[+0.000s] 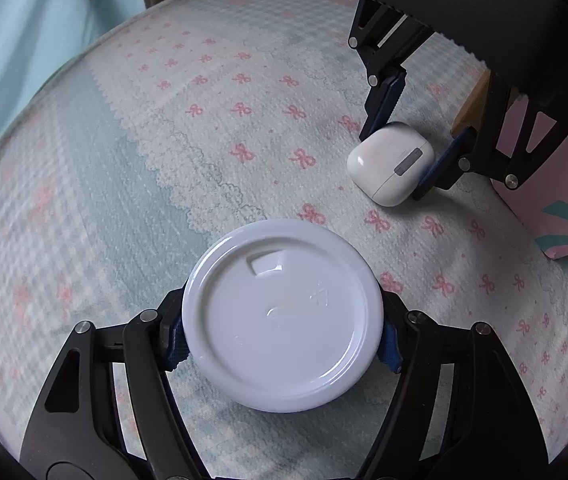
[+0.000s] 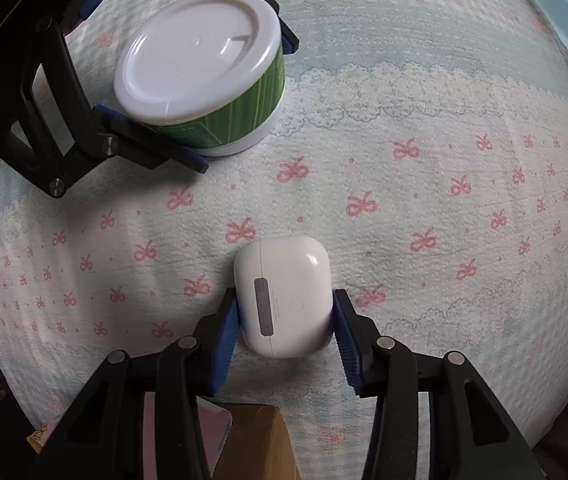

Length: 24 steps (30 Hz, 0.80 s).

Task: Organize rigid objects
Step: 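Grasp the green-labelled jar with the left tool while the right tool grasps the earbud case, then carry the green jar and earbud case with both tools over the box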

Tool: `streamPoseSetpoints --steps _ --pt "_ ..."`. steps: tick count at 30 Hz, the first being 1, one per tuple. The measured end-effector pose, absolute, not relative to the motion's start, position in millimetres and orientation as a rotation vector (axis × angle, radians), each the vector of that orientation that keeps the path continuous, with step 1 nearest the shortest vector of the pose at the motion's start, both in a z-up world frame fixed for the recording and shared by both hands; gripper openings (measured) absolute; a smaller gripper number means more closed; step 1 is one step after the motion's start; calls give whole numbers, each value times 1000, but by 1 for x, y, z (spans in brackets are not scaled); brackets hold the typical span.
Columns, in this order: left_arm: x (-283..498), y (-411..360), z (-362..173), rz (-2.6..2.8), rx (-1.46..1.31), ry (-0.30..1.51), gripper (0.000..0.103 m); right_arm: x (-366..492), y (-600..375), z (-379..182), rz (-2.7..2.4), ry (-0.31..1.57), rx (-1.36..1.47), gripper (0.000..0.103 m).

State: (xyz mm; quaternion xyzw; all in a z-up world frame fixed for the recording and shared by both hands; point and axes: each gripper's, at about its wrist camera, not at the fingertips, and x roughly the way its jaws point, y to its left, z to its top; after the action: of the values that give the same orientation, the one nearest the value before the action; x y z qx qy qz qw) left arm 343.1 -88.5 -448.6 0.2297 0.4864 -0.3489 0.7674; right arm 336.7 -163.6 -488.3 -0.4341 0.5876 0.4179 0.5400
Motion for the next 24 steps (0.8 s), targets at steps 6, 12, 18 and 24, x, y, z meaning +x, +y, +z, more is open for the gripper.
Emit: streamPoseSetpoints --steps 6,12,18,24 --pt "340 -79 -431 -734 473 1063 68 348 -172 -466 925 1426 -879 42" --pt "338 -65 -402 -688 419 1061 68 360 -188 -434 827 1423 -720 42" --pt "325 -51 -362 -662 390 1055 68 363 -203 -382 757 1404 -568 42" --pt "308 -51 -300 -666 352 1032 68 328 -210 -316 684 1338 -393 42"
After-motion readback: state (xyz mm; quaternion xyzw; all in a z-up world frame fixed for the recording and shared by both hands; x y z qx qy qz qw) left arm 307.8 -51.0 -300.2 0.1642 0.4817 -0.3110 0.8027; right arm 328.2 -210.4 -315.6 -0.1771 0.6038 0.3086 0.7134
